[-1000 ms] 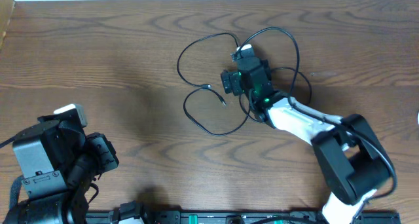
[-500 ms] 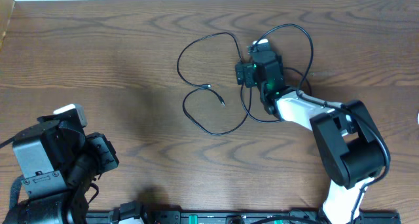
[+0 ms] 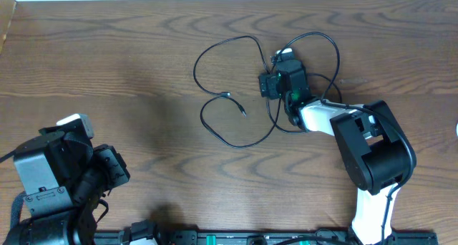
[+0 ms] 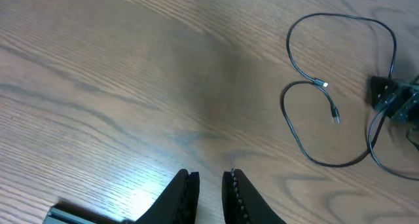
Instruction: Untangle cables
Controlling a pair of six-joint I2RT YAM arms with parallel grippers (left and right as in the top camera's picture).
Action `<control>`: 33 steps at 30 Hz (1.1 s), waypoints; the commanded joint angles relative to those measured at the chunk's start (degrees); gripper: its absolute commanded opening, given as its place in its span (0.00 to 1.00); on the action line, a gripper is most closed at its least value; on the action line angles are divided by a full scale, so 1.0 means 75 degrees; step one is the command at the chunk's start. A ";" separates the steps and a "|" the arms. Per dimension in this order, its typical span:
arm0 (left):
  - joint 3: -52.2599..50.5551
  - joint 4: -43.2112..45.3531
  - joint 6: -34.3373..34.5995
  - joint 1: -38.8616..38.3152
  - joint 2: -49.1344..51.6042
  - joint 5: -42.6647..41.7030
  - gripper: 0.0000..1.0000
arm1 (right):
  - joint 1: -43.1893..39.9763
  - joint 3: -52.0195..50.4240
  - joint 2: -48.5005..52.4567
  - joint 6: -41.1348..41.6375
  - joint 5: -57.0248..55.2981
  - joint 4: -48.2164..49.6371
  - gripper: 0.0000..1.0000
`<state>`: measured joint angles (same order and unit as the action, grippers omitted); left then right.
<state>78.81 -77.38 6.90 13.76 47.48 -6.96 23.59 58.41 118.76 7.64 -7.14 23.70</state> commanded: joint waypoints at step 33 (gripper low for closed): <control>0.0125 -0.0306 0.0119 -0.0012 0.0000 -0.0009 0.19 | 0.0204 0.0041 -0.1676 0.1058 0.0201 -0.1093 0.01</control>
<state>78.81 -79.50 7.51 13.76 47.48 -6.96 24.73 58.65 107.04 16.03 -5.61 16.12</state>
